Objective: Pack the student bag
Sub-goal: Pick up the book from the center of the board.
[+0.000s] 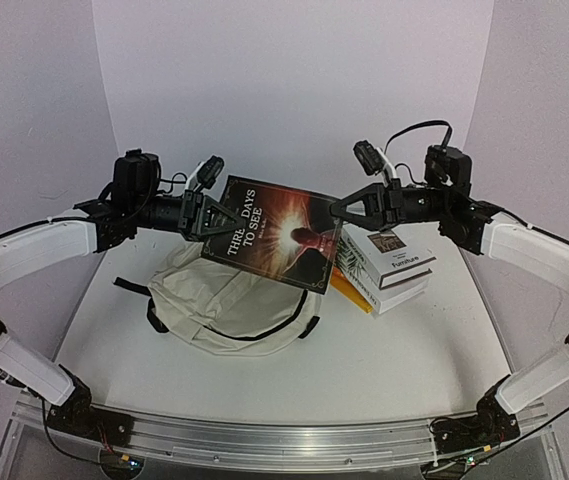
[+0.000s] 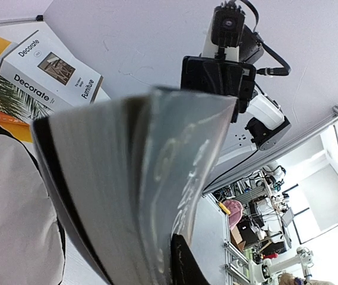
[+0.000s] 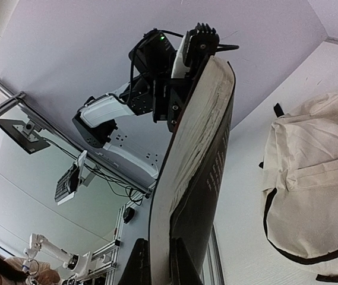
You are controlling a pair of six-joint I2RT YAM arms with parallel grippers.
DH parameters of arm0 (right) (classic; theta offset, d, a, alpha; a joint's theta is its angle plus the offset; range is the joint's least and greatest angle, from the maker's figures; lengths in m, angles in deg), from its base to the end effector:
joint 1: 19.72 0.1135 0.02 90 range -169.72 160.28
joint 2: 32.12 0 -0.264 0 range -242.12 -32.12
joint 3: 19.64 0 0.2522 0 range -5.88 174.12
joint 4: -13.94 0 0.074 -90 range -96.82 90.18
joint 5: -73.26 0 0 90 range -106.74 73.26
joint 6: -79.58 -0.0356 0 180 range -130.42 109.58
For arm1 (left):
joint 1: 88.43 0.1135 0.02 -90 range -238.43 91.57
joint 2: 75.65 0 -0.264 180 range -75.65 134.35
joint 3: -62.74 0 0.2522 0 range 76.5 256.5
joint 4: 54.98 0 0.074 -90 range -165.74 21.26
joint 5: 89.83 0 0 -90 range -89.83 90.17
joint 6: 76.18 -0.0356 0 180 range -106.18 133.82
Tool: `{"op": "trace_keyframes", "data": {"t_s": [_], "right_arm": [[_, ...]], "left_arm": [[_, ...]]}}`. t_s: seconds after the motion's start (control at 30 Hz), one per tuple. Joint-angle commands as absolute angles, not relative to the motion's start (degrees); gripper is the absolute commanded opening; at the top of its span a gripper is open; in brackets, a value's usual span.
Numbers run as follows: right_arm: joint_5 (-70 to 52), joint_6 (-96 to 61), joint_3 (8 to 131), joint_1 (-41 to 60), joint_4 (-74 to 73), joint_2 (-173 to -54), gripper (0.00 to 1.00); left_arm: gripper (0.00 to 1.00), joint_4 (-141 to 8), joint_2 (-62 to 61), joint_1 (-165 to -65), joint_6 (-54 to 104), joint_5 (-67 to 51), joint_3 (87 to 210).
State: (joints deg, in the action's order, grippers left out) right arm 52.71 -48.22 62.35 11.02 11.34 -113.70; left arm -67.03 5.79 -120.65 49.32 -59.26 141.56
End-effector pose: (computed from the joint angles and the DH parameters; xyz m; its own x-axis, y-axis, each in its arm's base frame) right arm 0.2580 0.1922 0.3732 -0.6288 -0.1237 -0.7676 -0.7571 -0.1275 0.6407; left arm 0.2559 -0.1975 0.3397 -0.7411 0.1180 -0.6610 0.6700 0.0672 -0.7393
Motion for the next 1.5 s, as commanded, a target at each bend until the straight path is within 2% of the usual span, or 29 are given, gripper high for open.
{"op": "trace_keyframes", "data": {"t_s": [0.0, 0.03, 0.13, 0.2, 0.3, 0.5, 0.63, 0.73, 0.8, 1.17, 1.23, 1.27, 1.3, 1.4, 1.47], "right_arm": [[49.75, -47.62, 62.77, 11.03, 17.02, -115.37, 0.04], [49.12, -47.56, 62.72, 10.87, 17.04, -115.82, 0.09], [46.35, -47.74, 62.37, 10.41, 17.05, -116.59, 0.41], [43.77, -48.01, 61.70, 10.37, 17.05, -116.73, 0.71], [40.68, -48.26, 59.67, 10.54, 17.28, -116.41, 0.96], [40.14, -49.46, 56.12, 12.77, 19.62, -116.76, 0.98], [41.49, -54.62, 53.84, 14.07, 27.57, -117.49, 0.98], [42.13, -59.95, 52.92, 14.77, 35.45, -117.86, 0.88], [42.54, -63.77, 52.79, 15.11, 41.05, -118.44, 0.77], [40.61, -72.15, 51.96, 16.33, 52.58, -119.86, 0.04], [37.71, -72.00, 51.37, 16.27, 52.44, -119.07, 0.00], [36.11, -71.73, 51.10, 16.20, 52.24, -118.62, 0.00], [34.43, -71.34, 50.77, 15.94, 51.77, -118.01, 0.00], [27.72, -68.73, 49.29, 13.30, 46.67, -115.82, 0.00], [22.02, -64.14, 49.94, 11.77, 36.87, -113.98, 0.00]], "left_arm": [[0.06, -61.80, 1.99, -120.95, 51.06, -57.48, 140.45], [0.02, -61.55, 1.67, -120.90, 51.31, -57.15, 140.10], [0.00, -60.20, 0.43, -120.78, 52.42, -55.82, 138.97], [0.00, -58.72, -0.66, -120.74, 53.52, -54.12, 138.17], [0.00, -53.73, -2.45, -120.77, 56.21, -51.65, 136.53], [0.00, -50.44, -3.43, -120.68, 58.15, -50.33, 136.63], [0.00, -50.50, -3.20, -120.68, 58.30, -50.76, 136.84], [0.00, -51.25, -2.41, -120.68, 58.38, -51.49, 136.90], [0.00, -51.33, -1.86, -120.68, 58.59, -51.81, 136.75], [0.00, -52.38, 0.74, -120.68, 58.29, -50.41, 136.19], [0.03, -55.52, 1.71, -120.68, 56.41, -48.50, 136.86], [0.09, -57.93, 2.19, -120.74, 54.41, -46.61, 137.29], [0.22, -62.23, 2.81, -120.77, 52.43, -44.18, 138.16], [0.67, -72.43, 5.43, -120.99, 48.46, -35.44, 140.15], [0.78, -77.94, 7.12, -121.94, 46.93, -30.56, 141.91]]}}
